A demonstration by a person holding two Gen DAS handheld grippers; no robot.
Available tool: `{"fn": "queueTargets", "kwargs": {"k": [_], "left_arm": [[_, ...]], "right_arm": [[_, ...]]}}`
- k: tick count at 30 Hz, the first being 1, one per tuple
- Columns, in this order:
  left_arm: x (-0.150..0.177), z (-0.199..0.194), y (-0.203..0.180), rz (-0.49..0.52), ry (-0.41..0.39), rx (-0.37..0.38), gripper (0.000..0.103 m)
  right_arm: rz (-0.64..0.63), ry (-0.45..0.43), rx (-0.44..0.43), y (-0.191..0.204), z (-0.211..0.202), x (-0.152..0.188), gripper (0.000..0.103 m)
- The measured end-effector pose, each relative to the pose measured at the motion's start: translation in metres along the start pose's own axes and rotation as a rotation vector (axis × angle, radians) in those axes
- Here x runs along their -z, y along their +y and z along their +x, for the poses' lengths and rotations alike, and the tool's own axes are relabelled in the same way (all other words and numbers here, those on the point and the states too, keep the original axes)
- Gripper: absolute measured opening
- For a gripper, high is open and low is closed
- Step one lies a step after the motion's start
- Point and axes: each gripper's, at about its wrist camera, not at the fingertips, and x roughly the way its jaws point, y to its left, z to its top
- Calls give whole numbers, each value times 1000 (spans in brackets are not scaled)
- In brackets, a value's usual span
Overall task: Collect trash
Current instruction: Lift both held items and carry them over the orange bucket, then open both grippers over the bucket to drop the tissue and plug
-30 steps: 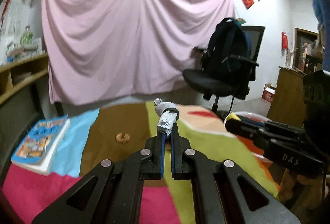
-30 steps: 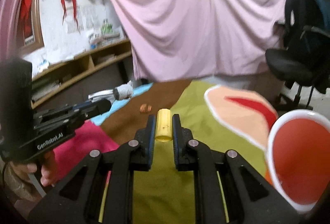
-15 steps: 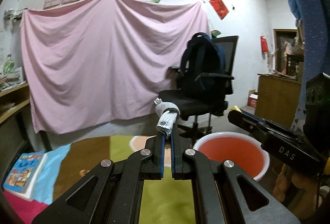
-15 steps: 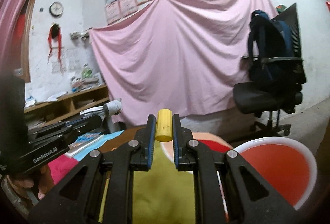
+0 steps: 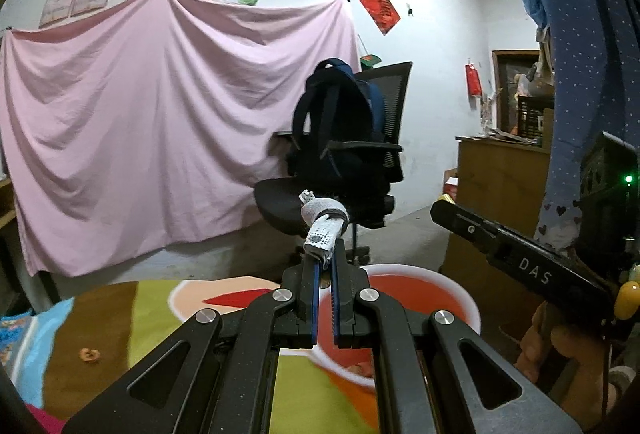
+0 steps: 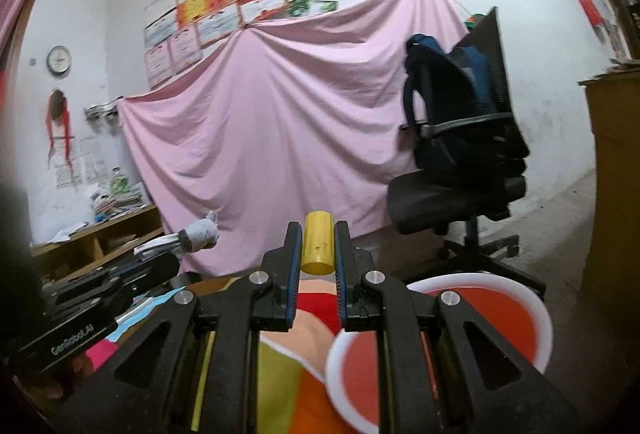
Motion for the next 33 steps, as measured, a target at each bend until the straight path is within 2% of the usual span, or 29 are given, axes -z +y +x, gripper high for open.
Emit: {"fn": "queueTargets", "kwargs": {"k": [6, 14, 26, 33], "left_arm": [[1, 25, -16, -35, 41, 39, 3], [7, 58, -28, -54, 156, 68, 3], [17, 80, -29, -76, 257, 77, 3], [20, 84, -30, -83, 279, 79, 3]], "right_arm": [[45, 32, 55, -32, -3, 1, 44], [81, 120, 113, -51, 5, 10, 44], [112, 200, 110, -58, 18, 20, 44], [130, 232, 117, -61, 24, 23, 45]]}}
